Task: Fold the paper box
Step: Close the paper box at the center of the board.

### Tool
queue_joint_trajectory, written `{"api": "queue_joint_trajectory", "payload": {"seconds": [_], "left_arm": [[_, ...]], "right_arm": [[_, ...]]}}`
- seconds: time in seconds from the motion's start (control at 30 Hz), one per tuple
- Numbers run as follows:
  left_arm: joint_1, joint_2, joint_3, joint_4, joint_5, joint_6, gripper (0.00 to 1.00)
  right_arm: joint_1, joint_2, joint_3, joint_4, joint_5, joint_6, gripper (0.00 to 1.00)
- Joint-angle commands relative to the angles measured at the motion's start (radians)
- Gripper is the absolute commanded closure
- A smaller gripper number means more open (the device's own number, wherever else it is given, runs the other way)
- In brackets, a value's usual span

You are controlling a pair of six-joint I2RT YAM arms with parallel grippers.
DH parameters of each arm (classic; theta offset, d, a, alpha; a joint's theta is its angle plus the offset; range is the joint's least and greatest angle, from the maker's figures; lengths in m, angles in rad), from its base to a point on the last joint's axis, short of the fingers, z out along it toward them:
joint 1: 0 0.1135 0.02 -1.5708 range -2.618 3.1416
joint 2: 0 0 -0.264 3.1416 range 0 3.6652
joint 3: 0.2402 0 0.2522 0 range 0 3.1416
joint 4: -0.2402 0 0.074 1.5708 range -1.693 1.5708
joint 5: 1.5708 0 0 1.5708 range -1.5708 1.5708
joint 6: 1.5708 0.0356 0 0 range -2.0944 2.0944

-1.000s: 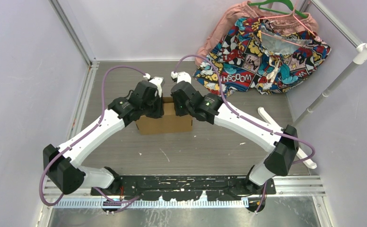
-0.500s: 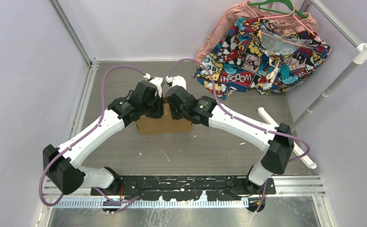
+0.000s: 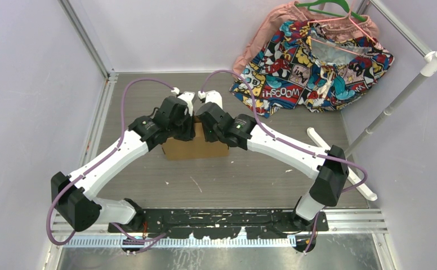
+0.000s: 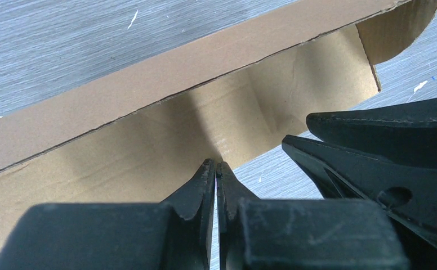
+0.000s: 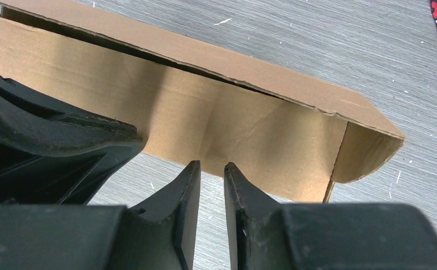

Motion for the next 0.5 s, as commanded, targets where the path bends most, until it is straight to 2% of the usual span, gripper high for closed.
{"api": "queue_joint_trajectory", "payload": {"seconds": [0.0, 0.47], "left_arm": [[-0.004, -0.004, -0.003, -0.049, -0.01, 0.013, 0.93], [-0.005, -0.022, -0.008, -0.053, -0.015, 0.005, 0.88]], "right_arm": [[0.005, -0.005, 0.005, 0.01, 0.036, 0.011, 0.72], [0.005, 0.0, -0.011, 0.007, 0.028, 0.021, 0.71]]}}
